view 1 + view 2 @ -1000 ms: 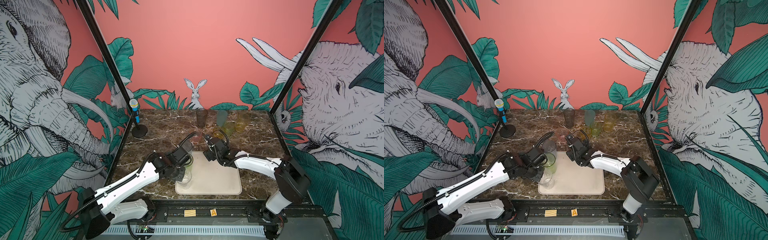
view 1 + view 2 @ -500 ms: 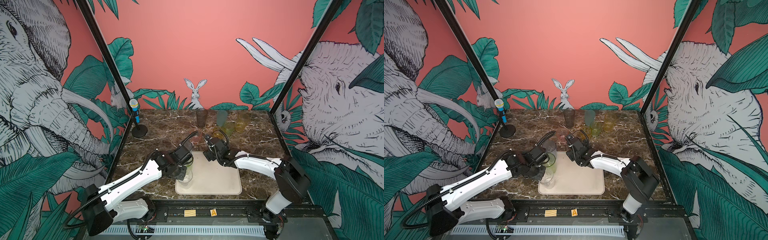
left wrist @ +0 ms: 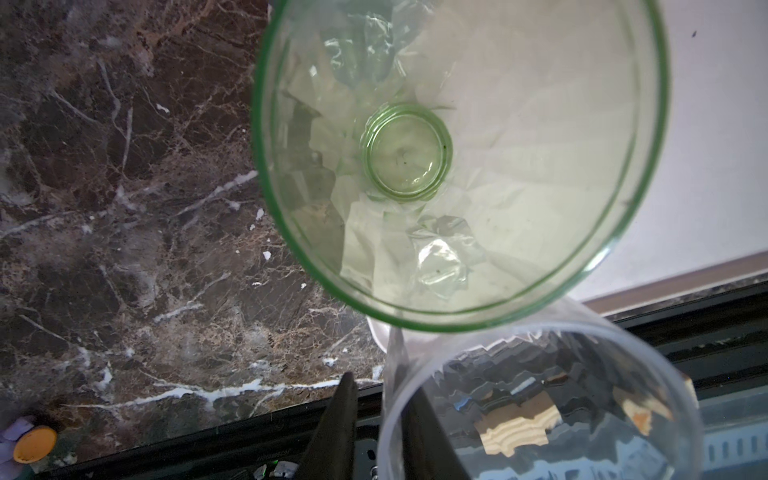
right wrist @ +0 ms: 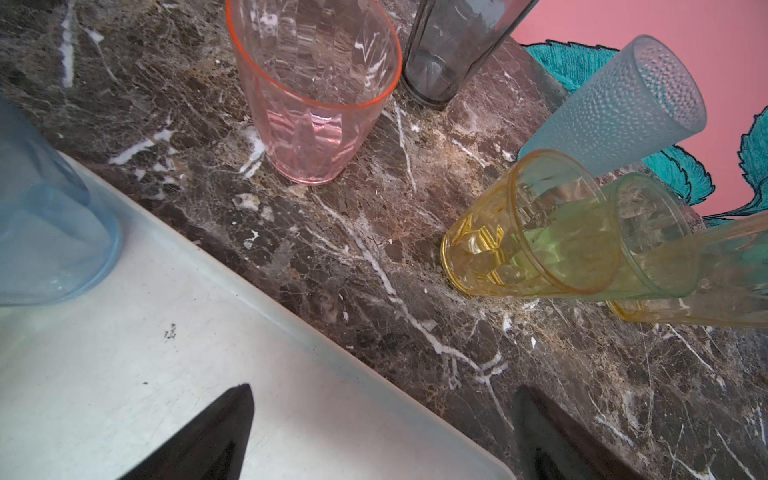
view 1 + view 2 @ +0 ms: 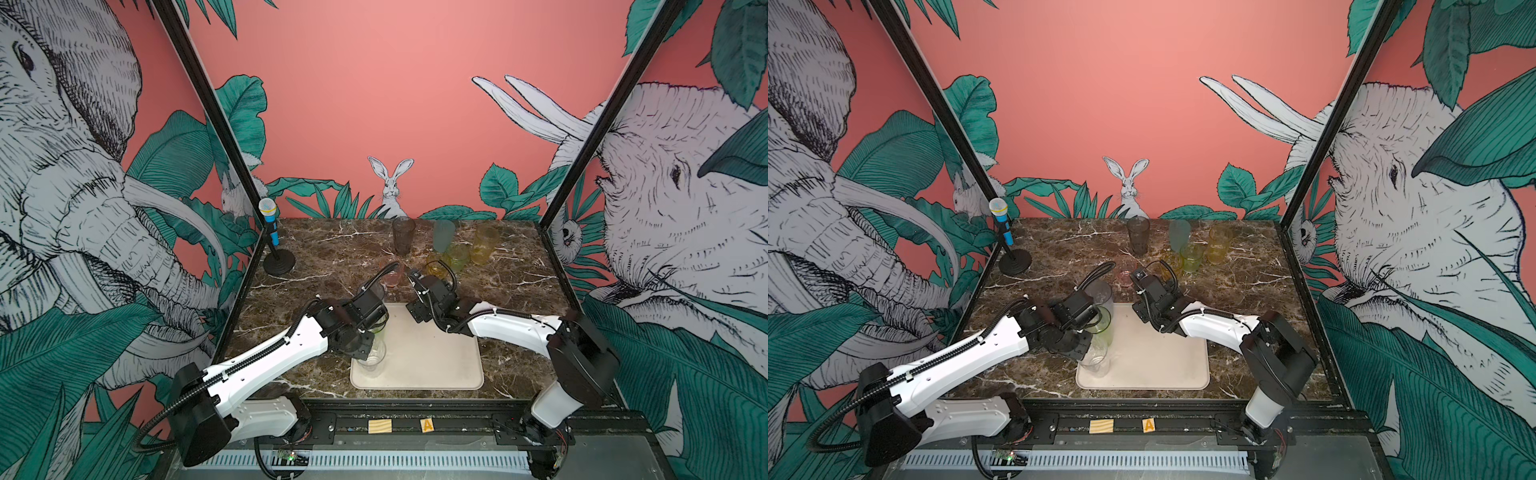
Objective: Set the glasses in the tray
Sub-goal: 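Lower the clear cup onto the tray and open the left gripper, then raise and withdraw the left gripper while the right gripper moves toward the dark gray tumbler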
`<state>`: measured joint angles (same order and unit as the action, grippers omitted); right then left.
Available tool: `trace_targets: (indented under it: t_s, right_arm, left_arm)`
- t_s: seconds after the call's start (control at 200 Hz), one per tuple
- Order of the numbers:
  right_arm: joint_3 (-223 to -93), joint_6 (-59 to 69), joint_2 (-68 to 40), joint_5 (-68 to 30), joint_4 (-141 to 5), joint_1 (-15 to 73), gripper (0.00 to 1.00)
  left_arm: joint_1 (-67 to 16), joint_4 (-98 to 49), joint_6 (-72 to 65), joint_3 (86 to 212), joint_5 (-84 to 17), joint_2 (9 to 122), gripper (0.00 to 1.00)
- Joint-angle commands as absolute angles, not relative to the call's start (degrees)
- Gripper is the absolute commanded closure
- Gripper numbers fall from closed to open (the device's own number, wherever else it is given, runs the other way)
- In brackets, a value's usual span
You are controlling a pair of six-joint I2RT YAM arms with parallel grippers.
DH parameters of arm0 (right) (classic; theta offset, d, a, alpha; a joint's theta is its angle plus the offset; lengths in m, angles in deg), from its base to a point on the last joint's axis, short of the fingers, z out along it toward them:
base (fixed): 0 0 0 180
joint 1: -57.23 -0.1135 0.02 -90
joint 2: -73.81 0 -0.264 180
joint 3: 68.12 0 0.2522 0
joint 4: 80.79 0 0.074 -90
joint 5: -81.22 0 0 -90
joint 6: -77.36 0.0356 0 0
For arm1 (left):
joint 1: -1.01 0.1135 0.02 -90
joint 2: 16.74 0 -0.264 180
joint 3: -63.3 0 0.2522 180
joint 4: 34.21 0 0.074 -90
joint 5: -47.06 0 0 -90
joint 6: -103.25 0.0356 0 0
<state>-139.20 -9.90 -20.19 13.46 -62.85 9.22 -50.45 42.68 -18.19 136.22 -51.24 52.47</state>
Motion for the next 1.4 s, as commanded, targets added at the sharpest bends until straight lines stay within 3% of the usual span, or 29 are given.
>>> trace_targets:
  t_s: [0.0, 0.655, 0.975, 1.095, 1.396]
  right_arm:
    - [-140.7, -10.2, -20.6, 14.6, -63.0, 8.7, 0.01]
    - [-135.9, -10.7, -15.0, 15.9, -68.3, 8.4, 0.01]
    - [-134.9, -9.5, -14.5, 15.9, -70.0, 8.3, 0.01]
    - [-135.4, -7.2, -14.7, 14.3, -70.2, 8.3, 0.01]
    - [-142.2, -2.9, -16.2, 11.6, -64.2, 8.3, 0.01]
  left_arm:
    - [-50.8, 44.7, -18.2, 138.7, -52.5, 51.7, 0.74]
    - [-50.3, 51.6, -17.0, 149.9, -66.2, 48.5, 0.34]
    - [-43.0, 41.7, -17.9, 142.0, -70.3, 40.5, 0.16]
    - [-40.3, 37.4, -15.5, 138.0, -72.4, 36.4, 0.01]
    - [-31.5, 31.7, -8.7, 133.5, -72.9, 34.2, 0.01]
